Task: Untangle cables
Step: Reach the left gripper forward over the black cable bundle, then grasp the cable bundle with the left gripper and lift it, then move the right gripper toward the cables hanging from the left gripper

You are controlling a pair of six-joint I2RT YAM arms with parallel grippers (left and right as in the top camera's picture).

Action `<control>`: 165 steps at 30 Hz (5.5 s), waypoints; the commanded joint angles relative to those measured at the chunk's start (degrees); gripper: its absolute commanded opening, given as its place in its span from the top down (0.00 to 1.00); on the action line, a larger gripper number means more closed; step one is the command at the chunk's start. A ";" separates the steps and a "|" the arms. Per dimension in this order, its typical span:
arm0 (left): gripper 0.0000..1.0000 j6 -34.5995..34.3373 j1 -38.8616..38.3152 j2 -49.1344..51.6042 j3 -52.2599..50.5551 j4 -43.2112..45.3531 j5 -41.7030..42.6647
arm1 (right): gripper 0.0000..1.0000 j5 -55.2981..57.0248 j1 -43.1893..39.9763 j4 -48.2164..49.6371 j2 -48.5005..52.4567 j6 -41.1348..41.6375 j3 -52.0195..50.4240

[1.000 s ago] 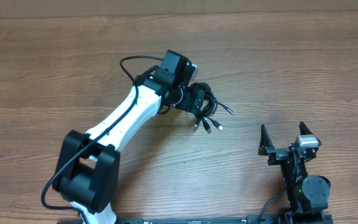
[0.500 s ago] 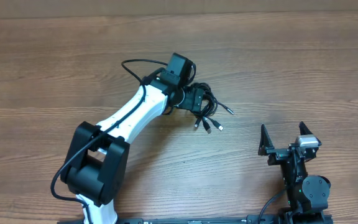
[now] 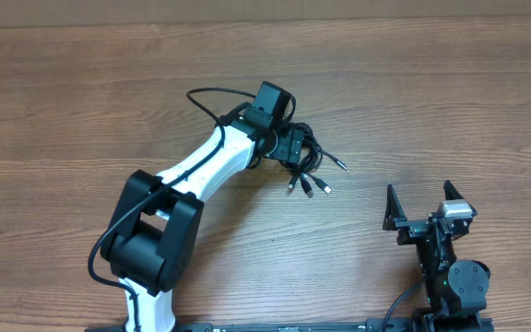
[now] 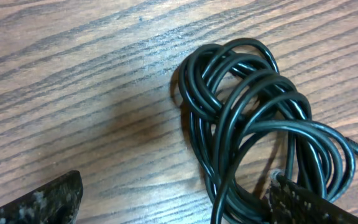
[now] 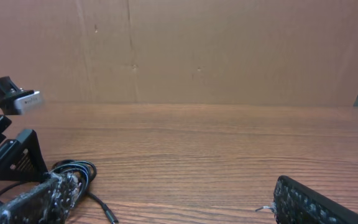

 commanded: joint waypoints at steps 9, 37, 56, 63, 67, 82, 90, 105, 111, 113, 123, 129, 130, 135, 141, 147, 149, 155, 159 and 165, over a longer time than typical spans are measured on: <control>0.01 -0.76 -2.58 4.90 1.18 4.02 -0.98 | 0.00 -0.09 -0.17 0.31 -0.61 -0.07 -0.61; 0.96 1.05 -3.48 5.46 1.20 3.63 -2.10 | 0.00 -0.09 -0.17 0.31 -0.61 -0.07 -0.61; 0.96 18.27 -3.50 -16.55 1.22 -1.25 -1.22 | 0.00 -0.09 -0.17 0.31 -0.61 -0.09 -0.61; 0.96 29.18 -3.50 -23.12 1.22 -7.32 8.68 | 0.00 -0.07 -0.17 0.31 -0.61 -0.09 -0.61; 0.96 34.07 -3.48 -26.71 1.22 -10.21 14.93 | 0.00 -0.09 -0.17 0.31 -0.61 -0.07 -0.61; 0.96 40.17 -3.34 -33.86 1.20 -11.04 33.16 | 0.00 -0.11 -0.17 0.33 -0.61 -0.07 -0.59; 0.96 40.24 -3.34 -33.70 1.20 -13.03 33.33 | 0.00 -9.90 -0.11 0.74 -0.61 22.62 -0.59; 0.96 46.69 -3.39 -33.68 1.20 -10.60 34.05 | 0.00 -20.92 -0.13 -8.20 -0.59 26.73 9.86; 0.96 46.73 -3.39 -33.68 1.20 -9.84 36.89 | 0.00 -20.02 -0.11 -17.42 1.62 24.04 19.50; 0.96 46.84 -3.39 -33.68 1.20 -9.70 37.00 | 0.00 -20.02 -0.13 -19.45 3.41 23.96 21.92; 0.96 46.86 -3.39 -33.68 1.20 -9.75 38.71 | 0.00 -24.06 -0.13 -27.76 18.12 23.71 34.67; 0.96 46.86 -3.39 -33.68 1.20 -9.92 38.88 | 0.00 -24.11 -0.11 -30.73 23.98 23.78 37.92; 0.96 46.86 -3.39 -33.68 1.20 -9.90 38.88 | 0.00 -24.09 -0.11 -30.21 24.50 23.78 37.92; 0.96 46.95 -3.39 -33.68 1.20 -9.81 38.86 | 0.00 -23.91 -0.13 -28.17 24.48 23.78 37.92; 0.96 47.30 -3.39 -33.68 1.20 -9.75 38.86 | 0.00 -22.08 -0.13 -28.11 24.48 23.78 37.92; 0.96 47.30 -3.39 -33.68 1.20 -9.77 38.93 | 0.00 -22.14 -0.11 -28.11 24.48 23.80 37.92; 0.96 47.30 -3.39 -33.64 1.18 -9.75 38.93 | 0.00 -22.64 -0.11 -28.11 24.48 24.04 37.92; 0.96 47.32 -3.39 -33.64 1.18 -7.43 44.09 | 0.00 -25.14 -0.11 -27.87 24.48 24.02 37.92; 0.96 47.32 -3.39 -33.62 1.18 -6.73 44.52 | 0.00 -25.79 -0.11 -27.65 24.48 24.02 37.92; 0.96 47.30 -3.39 -33.55 1.07 -7.15 44.52 | 0.00 -26.05 -0.11 -27.65 24.48 24.04 37.92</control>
